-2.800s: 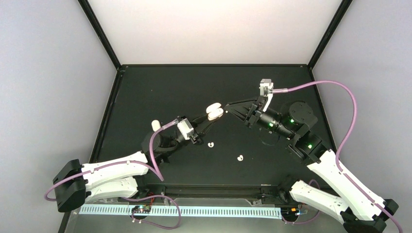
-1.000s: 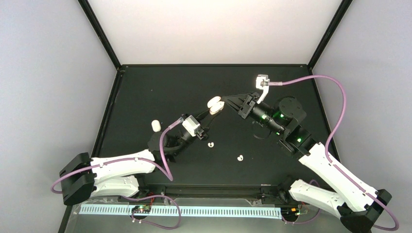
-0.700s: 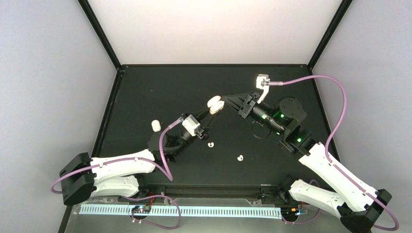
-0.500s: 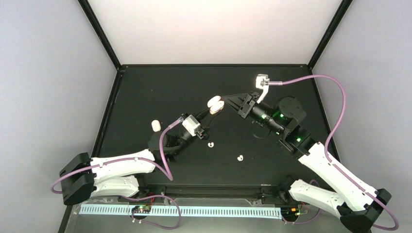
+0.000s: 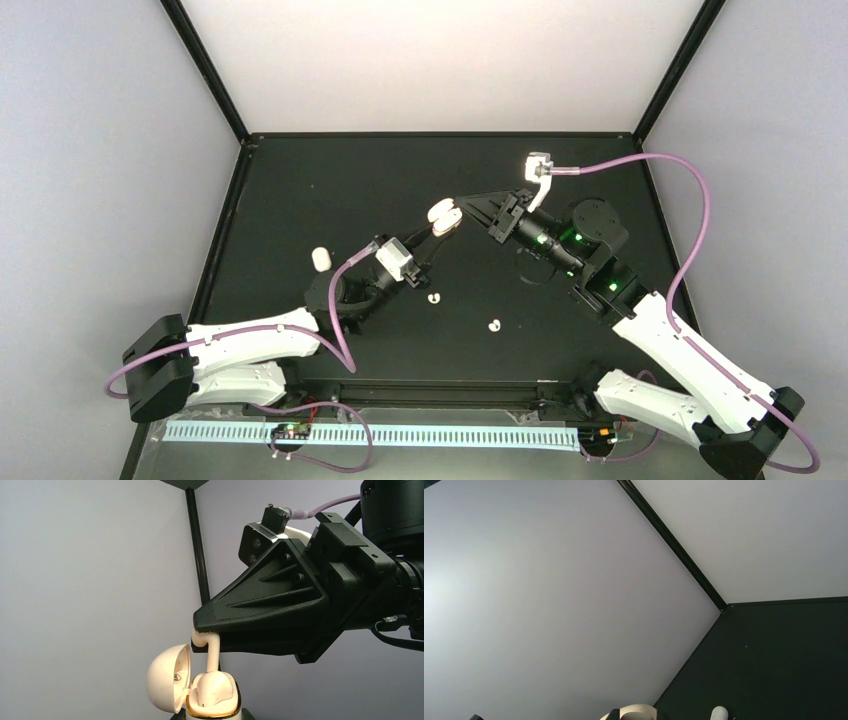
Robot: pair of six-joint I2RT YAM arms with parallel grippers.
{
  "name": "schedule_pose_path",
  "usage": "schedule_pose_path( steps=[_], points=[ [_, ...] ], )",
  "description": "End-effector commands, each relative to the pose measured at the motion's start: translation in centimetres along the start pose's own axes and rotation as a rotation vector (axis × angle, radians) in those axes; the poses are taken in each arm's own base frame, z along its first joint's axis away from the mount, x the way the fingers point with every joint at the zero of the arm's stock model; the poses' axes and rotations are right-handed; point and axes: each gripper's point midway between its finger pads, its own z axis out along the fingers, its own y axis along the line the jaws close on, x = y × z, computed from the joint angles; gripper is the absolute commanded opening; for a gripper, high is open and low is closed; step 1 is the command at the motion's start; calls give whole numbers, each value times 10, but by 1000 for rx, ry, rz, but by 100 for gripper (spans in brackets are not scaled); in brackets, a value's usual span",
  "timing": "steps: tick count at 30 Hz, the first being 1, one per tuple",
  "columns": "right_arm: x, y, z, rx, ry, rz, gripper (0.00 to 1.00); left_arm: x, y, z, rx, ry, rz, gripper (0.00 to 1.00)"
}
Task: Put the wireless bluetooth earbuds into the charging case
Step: Place the earbud in the charging case.
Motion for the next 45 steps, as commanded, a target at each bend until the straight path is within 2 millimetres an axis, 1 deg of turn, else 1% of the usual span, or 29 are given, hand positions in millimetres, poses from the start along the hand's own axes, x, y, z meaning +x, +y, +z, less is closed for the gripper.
schedule_pose_path(
  steps=[1, 8, 14, 19, 24, 33, 35, 40, 42, 45],
  points=[
    [4, -1, 1, -9, 12, 6, 13, -28, 2, 5, -8, -82, -15, 2],
    [6, -2, 2, -6, 22, 9, 13, -30, 3, 4, -11, -84, -15, 2],
    [10, -6, 1, 6, 31, 7, 13, -35, 3, 4, -12, -96, -18, 1],
    [12, -9, 1, 17, 38, 6, 16, -36, 3, 3, -10, -100, -20, 2],
    [14, -8, 2, 17, 48, 5, 22, -35, 2, 3, -9, -94, -19, 1],
    [8, -3, -2, 13, 40, -4, 27, -30, 1, 3, -10, -80, -21, 2],
    [6, 0, -3, 6, 38, -11, 31, -28, 2, 3, -14, -74, -24, 2],
    [0, 11, -12, -10, 37, -39, 46, -23, 6, 2, -38, -58, -26, 2],
    [0, 15, -16, -17, 48, -53, 52, -23, 6, 1, -39, -60, -27, 2],
    [-2, 20, -22, -23, 55, -71, 58, -25, 7, -1, -39, -66, -30, 2]
  ],
)
